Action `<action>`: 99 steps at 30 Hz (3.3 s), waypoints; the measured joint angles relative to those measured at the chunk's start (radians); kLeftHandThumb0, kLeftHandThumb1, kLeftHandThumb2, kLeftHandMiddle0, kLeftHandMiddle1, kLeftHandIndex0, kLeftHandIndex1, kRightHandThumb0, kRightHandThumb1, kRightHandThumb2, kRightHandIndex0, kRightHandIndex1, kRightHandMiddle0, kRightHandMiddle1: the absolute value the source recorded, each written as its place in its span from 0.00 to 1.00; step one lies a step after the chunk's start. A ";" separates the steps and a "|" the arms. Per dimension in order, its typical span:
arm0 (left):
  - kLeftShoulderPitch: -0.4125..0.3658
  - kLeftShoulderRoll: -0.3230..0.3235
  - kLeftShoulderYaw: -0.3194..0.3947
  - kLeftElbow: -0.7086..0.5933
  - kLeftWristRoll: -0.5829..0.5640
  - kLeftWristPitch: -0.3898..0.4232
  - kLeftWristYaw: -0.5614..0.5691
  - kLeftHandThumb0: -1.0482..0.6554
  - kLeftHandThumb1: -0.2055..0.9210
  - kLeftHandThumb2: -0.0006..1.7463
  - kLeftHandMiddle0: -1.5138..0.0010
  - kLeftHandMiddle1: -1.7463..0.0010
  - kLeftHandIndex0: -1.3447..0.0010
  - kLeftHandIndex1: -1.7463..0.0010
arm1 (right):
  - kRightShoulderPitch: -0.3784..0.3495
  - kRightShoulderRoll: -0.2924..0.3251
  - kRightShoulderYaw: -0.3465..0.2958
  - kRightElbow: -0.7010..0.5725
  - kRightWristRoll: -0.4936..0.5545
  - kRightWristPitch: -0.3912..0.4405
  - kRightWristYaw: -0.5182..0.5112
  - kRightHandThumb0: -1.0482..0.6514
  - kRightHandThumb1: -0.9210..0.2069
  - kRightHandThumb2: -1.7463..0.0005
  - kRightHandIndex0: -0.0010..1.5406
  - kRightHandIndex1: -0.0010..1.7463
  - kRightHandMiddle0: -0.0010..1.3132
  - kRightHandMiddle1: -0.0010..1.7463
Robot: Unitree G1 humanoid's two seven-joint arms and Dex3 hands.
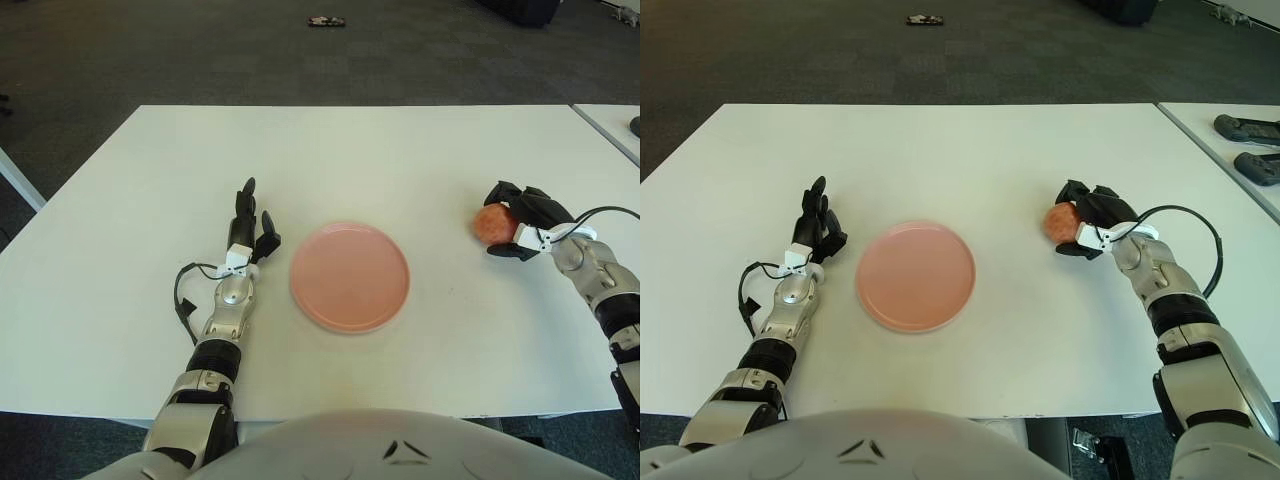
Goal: Put the apple into the plate.
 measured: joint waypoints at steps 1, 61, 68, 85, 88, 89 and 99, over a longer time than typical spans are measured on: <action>0.000 0.000 0.000 0.000 0.000 0.000 0.000 0.14 1.00 0.58 0.87 1.00 1.00 0.75 | 0.005 0.000 -0.001 -0.005 0.000 0.003 -0.005 0.51 0.53 0.34 0.75 1.00 0.74 1.00; -0.018 -0.002 0.008 0.020 0.000 0.002 0.006 0.13 1.00 0.58 0.88 1.00 1.00 0.75 | 0.111 0.367 -0.237 -0.779 0.215 0.060 -0.041 0.56 0.55 0.24 0.84 1.00 0.81 1.00; -0.018 -0.006 0.007 0.018 0.001 0.002 0.010 0.13 1.00 0.58 0.87 1.00 1.00 0.75 | 0.165 0.416 -0.165 -0.862 0.220 0.042 0.025 0.55 0.53 0.25 0.84 1.00 0.80 1.00; -0.010 -0.008 -0.001 0.006 0.004 0.003 0.017 0.14 1.00 0.58 0.87 1.00 1.00 0.73 | 0.201 0.412 -0.065 -0.856 0.264 -0.088 0.238 0.54 0.52 0.25 0.81 1.00 0.78 1.00; -0.009 -0.008 -0.002 0.004 0.006 0.003 0.018 0.14 1.00 0.58 0.88 1.00 1.00 0.73 | 0.212 0.412 -0.061 -0.864 0.264 -0.087 0.267 0.54 0.52 0.25 0.81 1.00 0.77 1.00; -0.008 -0.009 -0.003 0.003 0.006 0.003 0.018 0.14 1.00 0.58 0.88 1.00 1.00 0.73 | 0.219 0.411 -0.060 -0.869 0.264 -0.086 0.276 0.54 0.52 0.25 0.81 1.00 0.77 1.00; -0.003 -0.009 -0.003 -0.006 0.006 0.012 0.019 0.14 1.00 0.58 0.88 1.00 1.00 0.73 | 0.260 0.404 -0.046 -0.888 0.264 -0.084 0.337 0.54 0.52 0.26 0.79 1.00 0.75 1.00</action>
